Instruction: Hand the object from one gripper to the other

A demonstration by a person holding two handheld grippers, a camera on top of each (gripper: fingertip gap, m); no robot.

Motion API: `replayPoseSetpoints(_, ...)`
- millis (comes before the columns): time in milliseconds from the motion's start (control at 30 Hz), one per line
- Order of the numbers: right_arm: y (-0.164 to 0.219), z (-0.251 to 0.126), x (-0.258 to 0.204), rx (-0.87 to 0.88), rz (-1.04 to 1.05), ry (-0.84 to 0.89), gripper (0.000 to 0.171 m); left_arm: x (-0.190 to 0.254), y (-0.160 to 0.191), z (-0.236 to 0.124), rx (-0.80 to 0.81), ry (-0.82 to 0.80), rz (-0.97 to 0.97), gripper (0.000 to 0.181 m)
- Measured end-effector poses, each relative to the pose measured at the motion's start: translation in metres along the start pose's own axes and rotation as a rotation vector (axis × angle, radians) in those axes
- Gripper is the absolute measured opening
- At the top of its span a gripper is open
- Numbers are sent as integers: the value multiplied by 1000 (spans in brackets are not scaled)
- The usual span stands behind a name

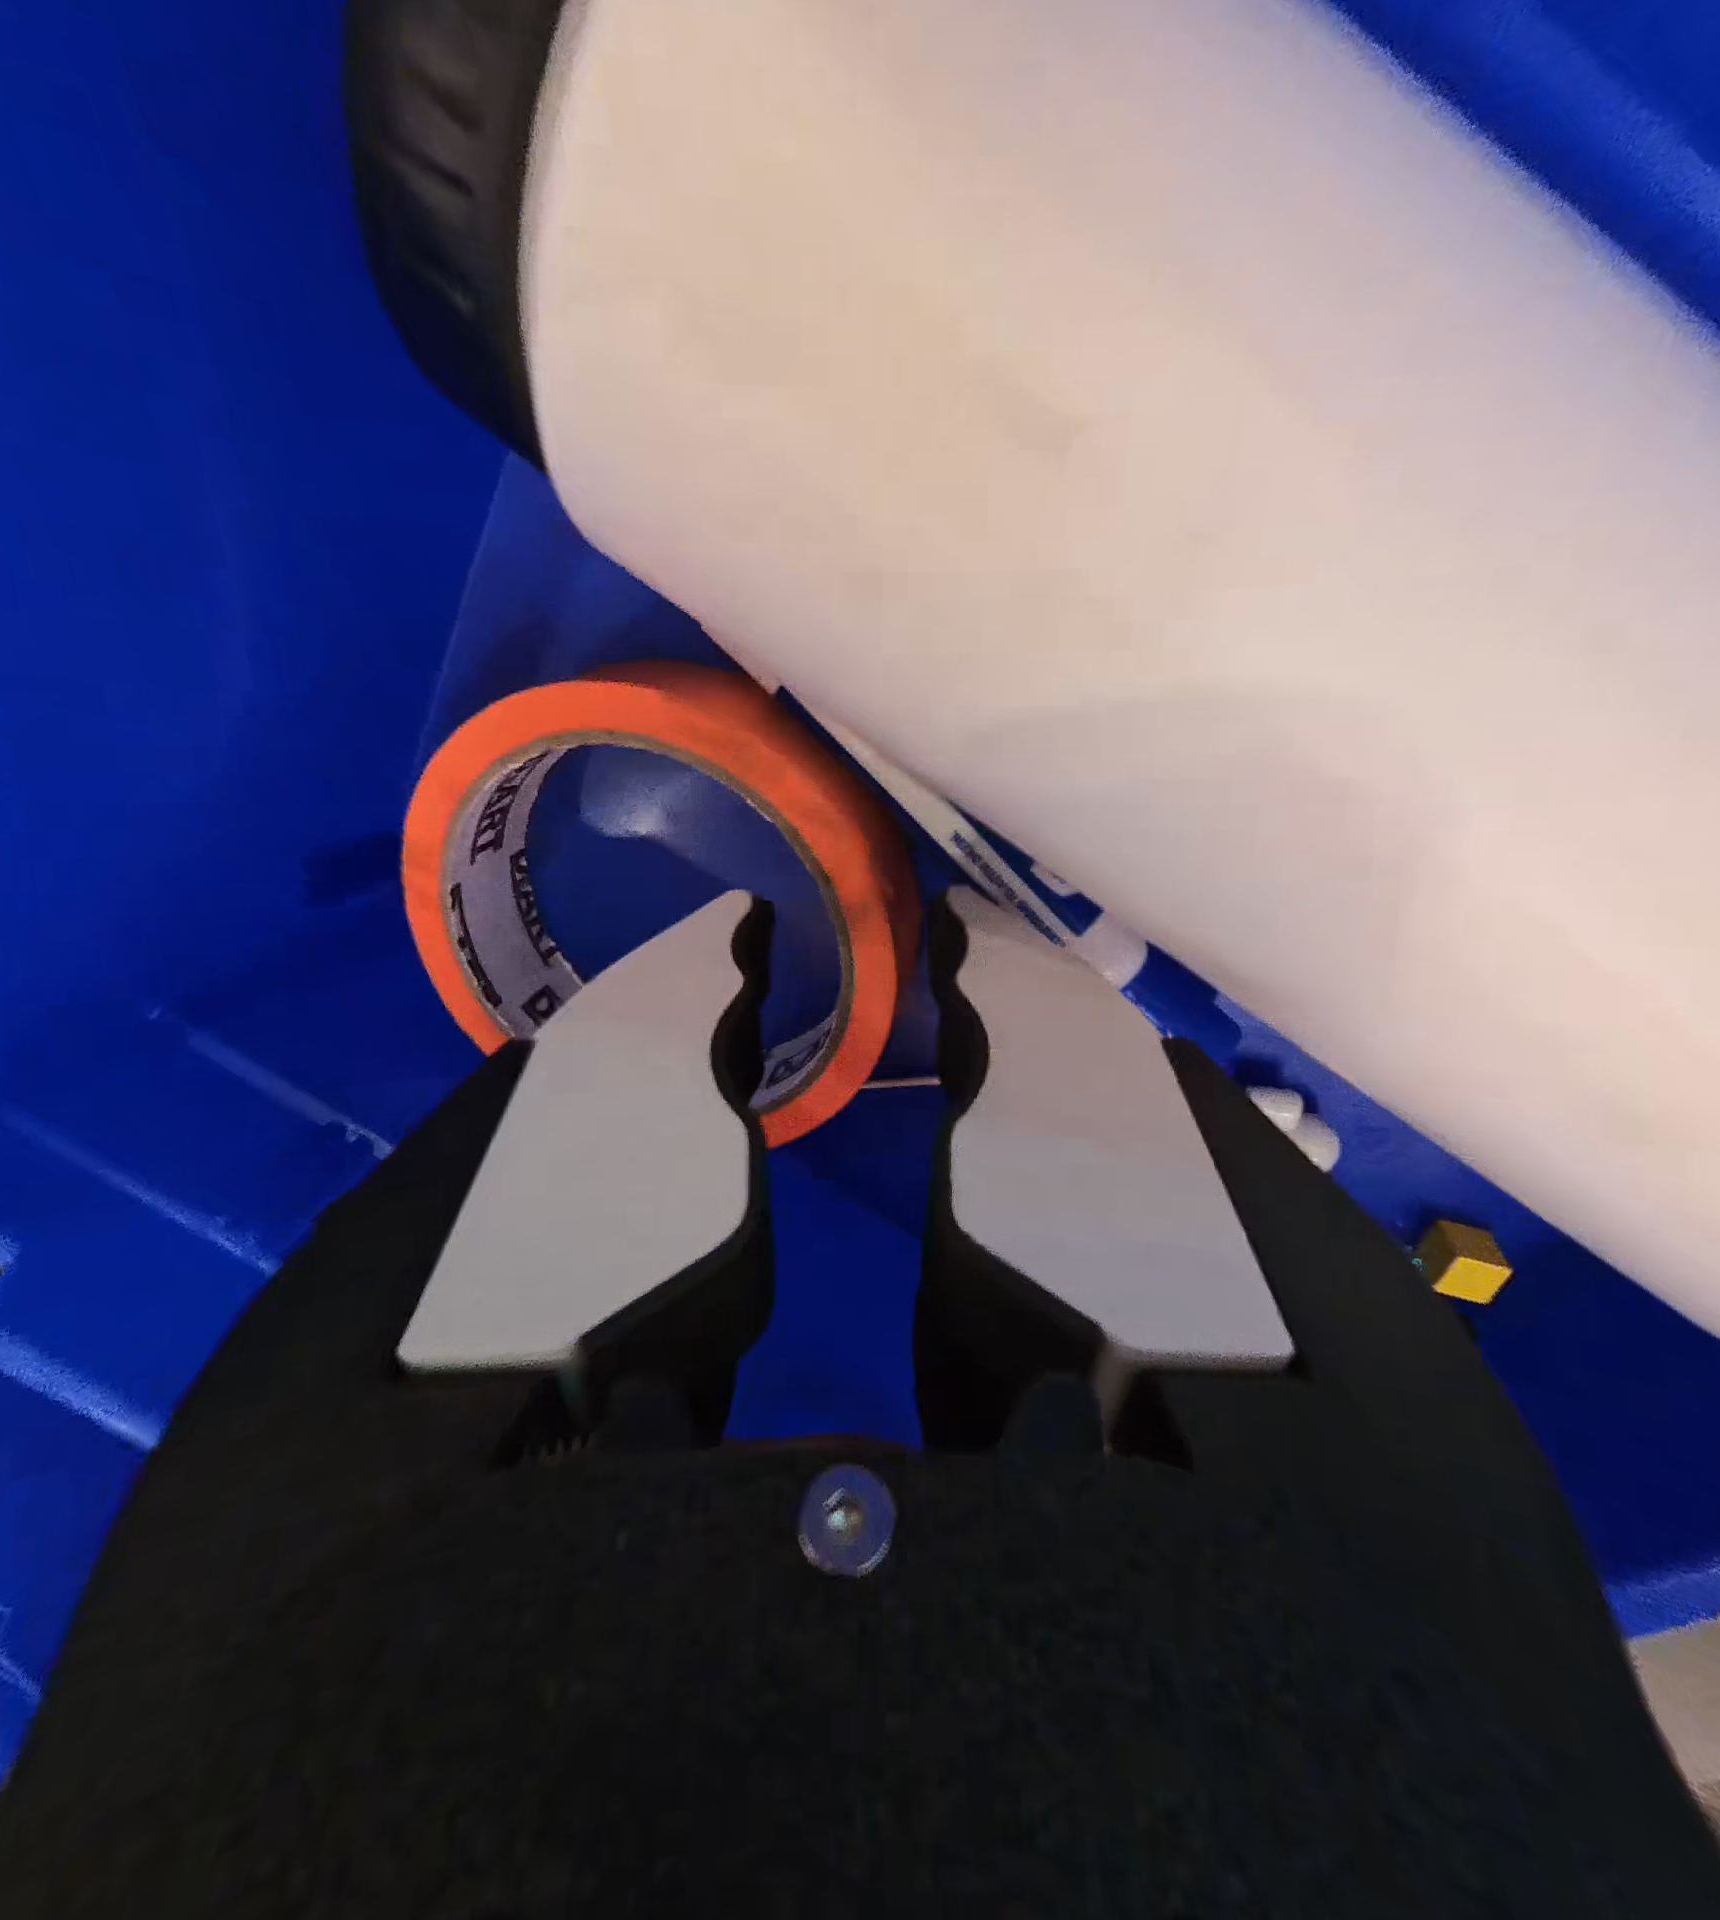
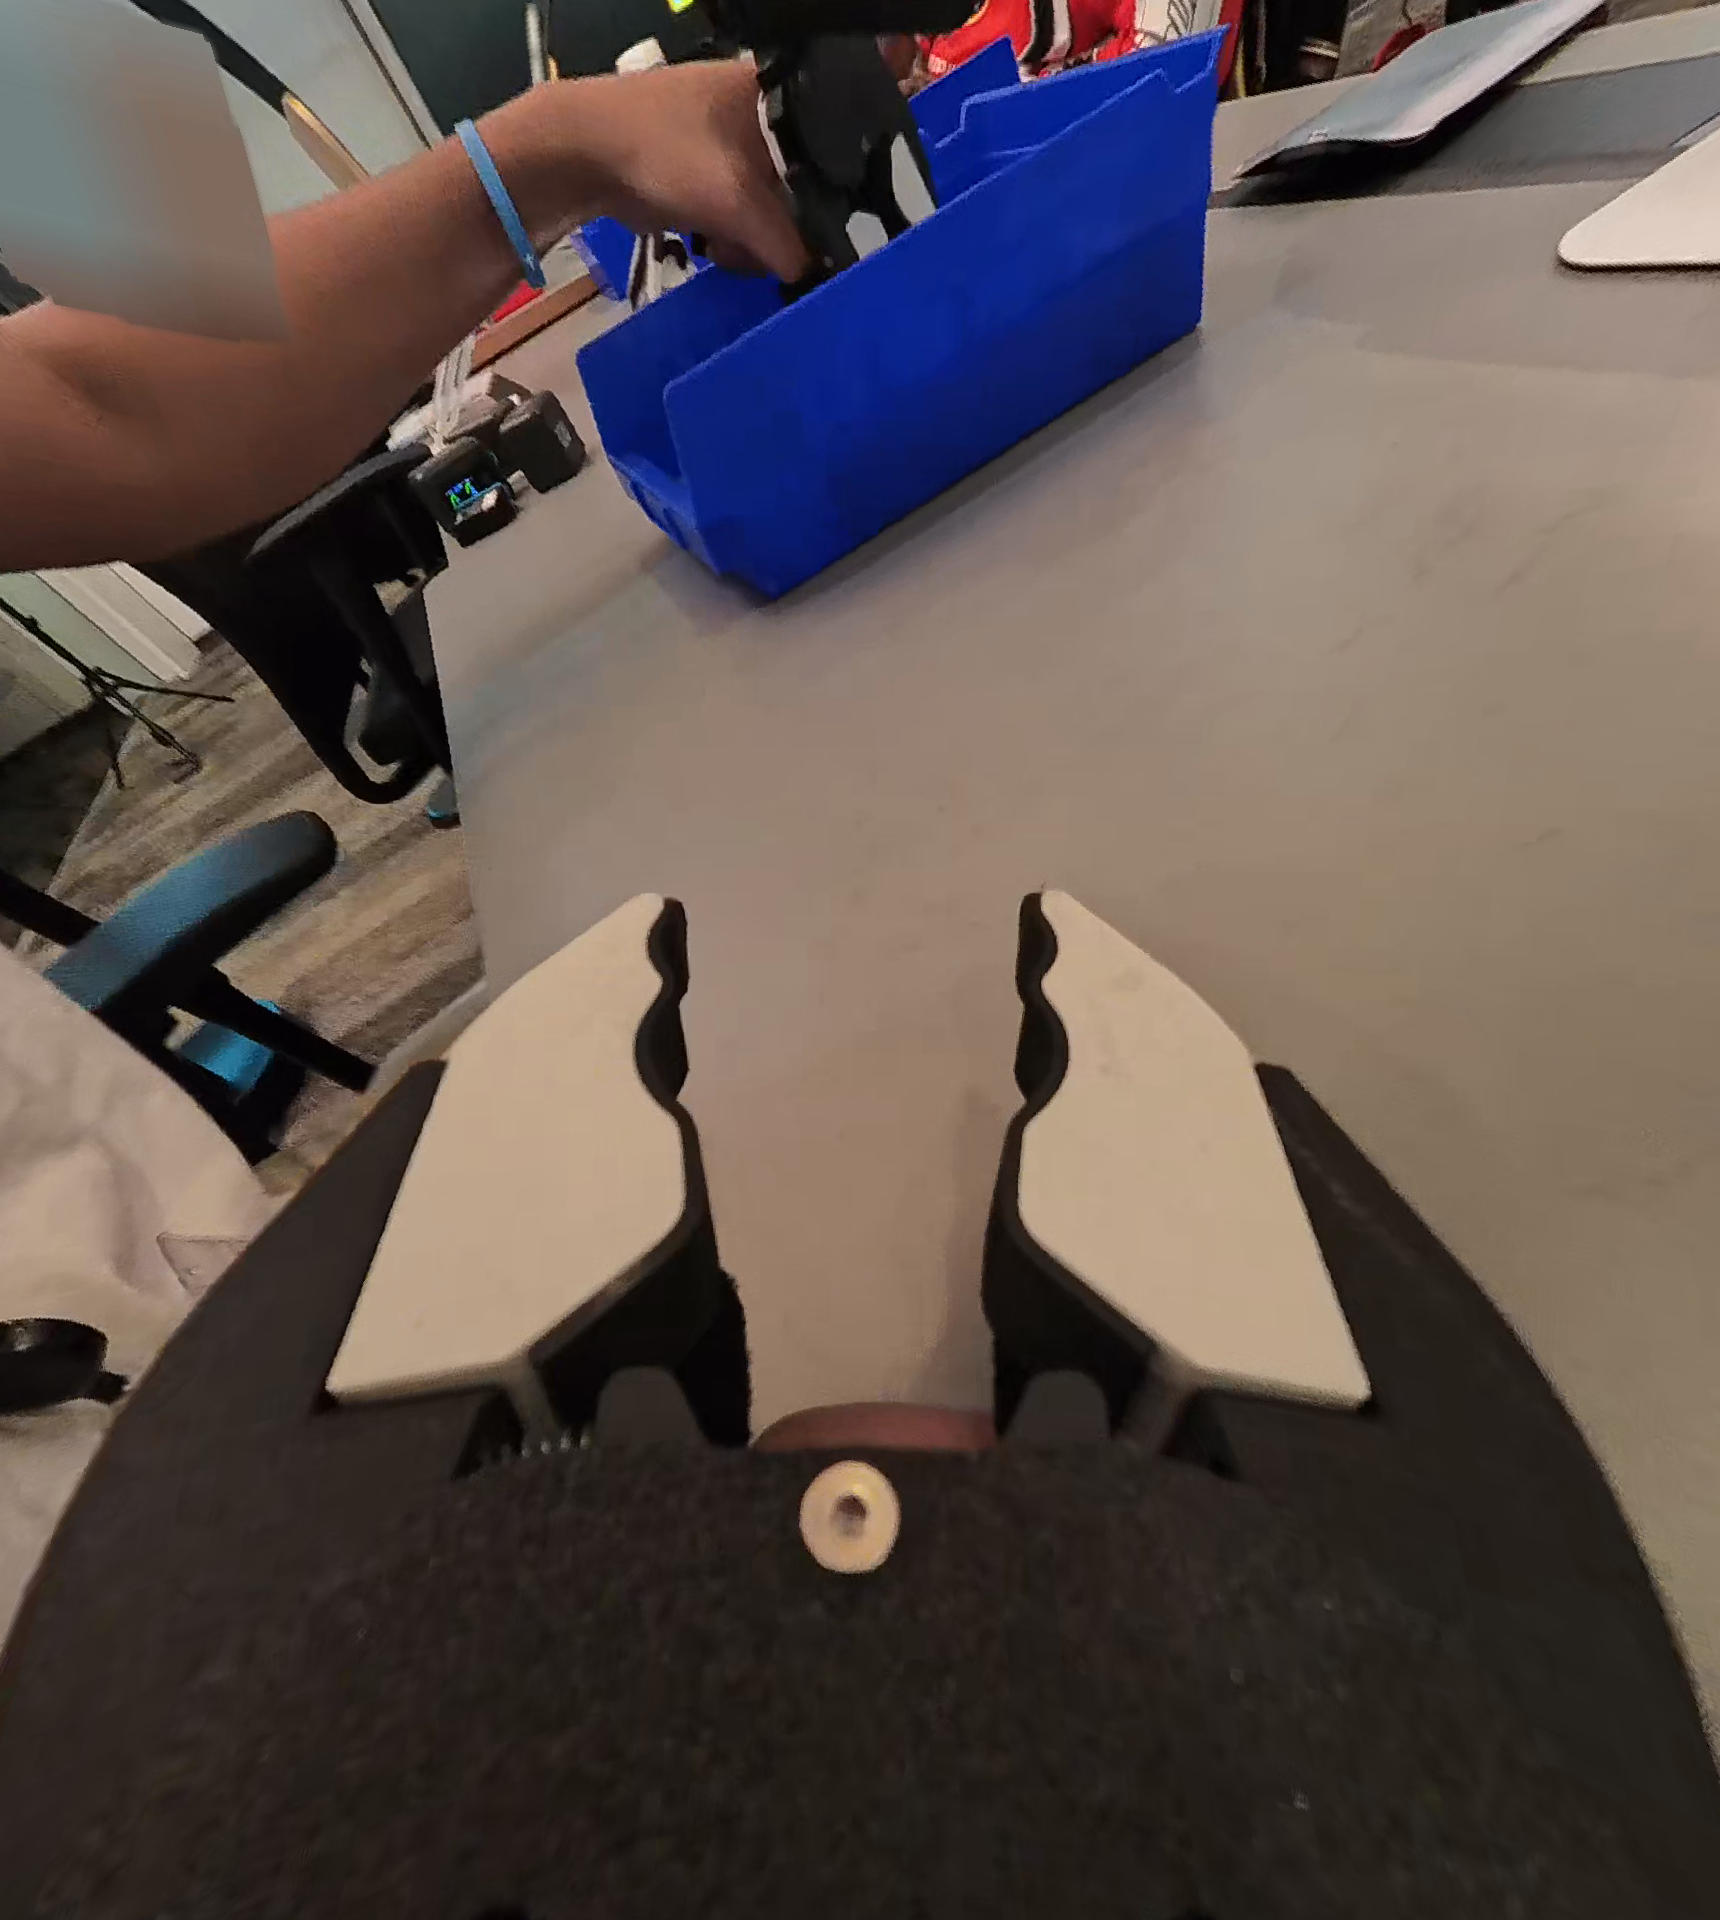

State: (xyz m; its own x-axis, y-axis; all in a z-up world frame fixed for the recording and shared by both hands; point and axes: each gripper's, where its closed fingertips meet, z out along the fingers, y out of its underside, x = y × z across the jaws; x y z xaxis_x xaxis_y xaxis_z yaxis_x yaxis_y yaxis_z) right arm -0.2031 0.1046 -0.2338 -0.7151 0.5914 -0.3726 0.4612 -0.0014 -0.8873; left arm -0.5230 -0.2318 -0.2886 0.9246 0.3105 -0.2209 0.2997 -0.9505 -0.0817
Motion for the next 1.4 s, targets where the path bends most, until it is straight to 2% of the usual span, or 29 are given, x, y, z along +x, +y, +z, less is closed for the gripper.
replayPoseSetpoints(400, 2, 9, -8, -21, 50, -73, 60, 4, 11, 9, -58, -33, 73, 17)
replayPoseSetpoints(533, 5, 7, -9, -28, 27, -62, 60, -1, 16, 6, -81, -124, 119, 14)
replayPoseSetpoints(667, 4, 6, -10, -23, 34, -69, 59, -7, 10, -17, -20, -230, 107, 12)
replayPoseSetpoints(900, 4, 7, -8, -39, -2, -55, 58, 5, 0, -88, 113, -440, 115, 11)
replayPoseSetpoints(1100, -11, 18, 11, -56, -77, 2, 54, 57, -45, -146, 299, -654, 194, 11)
replayPoseSetpoints(1233, -51, 38, 32, -22, -75, 16, 54, 138, -105, -166, 442, -754, 317, 11)
replayPoseSetpoints(1333, -96, 52, 36, 61, -49, -24, 55, 205, -143, -165, 468, -801, 444, 10)
replayPoseSetpoints(1400, -114, 58, 25, 100, -6, -110, 61, 241, -160, -158, 465, -813, 512, 10)
